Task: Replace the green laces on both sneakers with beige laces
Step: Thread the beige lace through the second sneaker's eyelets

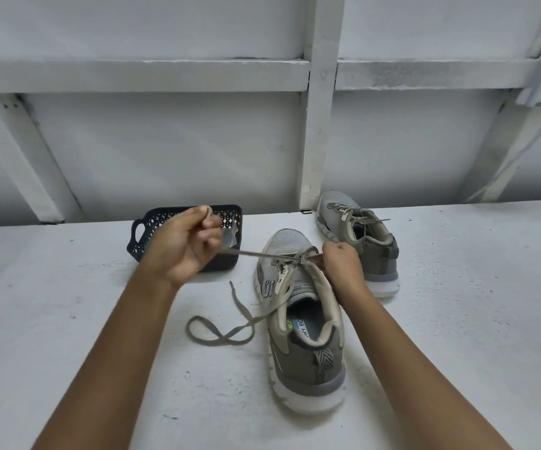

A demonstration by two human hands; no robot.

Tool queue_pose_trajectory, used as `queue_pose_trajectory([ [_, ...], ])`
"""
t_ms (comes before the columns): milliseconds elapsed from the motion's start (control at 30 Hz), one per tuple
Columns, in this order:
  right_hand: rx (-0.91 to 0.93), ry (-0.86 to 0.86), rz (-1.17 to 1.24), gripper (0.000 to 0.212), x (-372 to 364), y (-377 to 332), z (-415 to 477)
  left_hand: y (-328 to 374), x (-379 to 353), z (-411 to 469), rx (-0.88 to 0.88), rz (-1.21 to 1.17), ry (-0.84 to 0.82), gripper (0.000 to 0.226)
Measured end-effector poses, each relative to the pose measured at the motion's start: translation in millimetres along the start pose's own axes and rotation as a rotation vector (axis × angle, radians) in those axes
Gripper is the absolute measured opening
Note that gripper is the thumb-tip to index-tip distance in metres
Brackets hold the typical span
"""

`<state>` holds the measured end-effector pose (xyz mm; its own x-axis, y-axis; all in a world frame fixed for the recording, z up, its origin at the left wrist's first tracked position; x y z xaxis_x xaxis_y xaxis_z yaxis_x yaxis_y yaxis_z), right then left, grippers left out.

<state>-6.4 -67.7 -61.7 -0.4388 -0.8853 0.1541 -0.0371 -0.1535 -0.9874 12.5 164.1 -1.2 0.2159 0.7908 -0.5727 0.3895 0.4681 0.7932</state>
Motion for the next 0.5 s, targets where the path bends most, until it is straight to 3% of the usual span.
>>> queue_pose_trajectory([
  [67, -0.012, 0.010, 0.023, 0.016, 0.3, 1.2, -0.8, 2.7, 3.4, -16.1, 0.114, 0.244, -0.113, 0.008],
  [167, 0.011, 0.025, -0.010, 0.019, 2.1, -0.1, -0.9, -5.1, 3.4, -36.3, 0.261, 0.609, -0.279, 0.033],
  [200, 0.033, 0.028, -0.042, 0.020, 2.6, -2.1, -0.1, -7.7, 5.2, -35.7, 0.278, 0.741, -0.248, 0.038],
  [333, 0.101, 0.029, -0.132, 0.020, 3.9, -8.3, -0.1, -14.2, -7.3, -6.9, 0.166, 1.302, 0.071, 0.013],
  [400, 0.095, 0.022, -0.148, 0.018, 3.6, -7.8, -1.3, -22.8, -31.3, 12.6, 0.018, 1.540, 0.098, 0.022],
  [500, 0.070, 0.023, -0.148, 0.017, 3.0, -3.2, -1.1, -47.3, -55.0, 41.6, -0.017, 1.706, 0.109, 0.033],
])
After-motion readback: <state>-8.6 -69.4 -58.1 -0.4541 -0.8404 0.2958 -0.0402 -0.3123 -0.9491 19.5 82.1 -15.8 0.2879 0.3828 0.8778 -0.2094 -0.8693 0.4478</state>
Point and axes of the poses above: each hand's wrist, its own z-axis towards the middle knuckle, its own x-axis out of the back of the hand, y = z × x, the point moved 9 cm from there along z, towards the middle knuckle, and after that the axes turned 10 degrees about x, right-handed, at the moved point
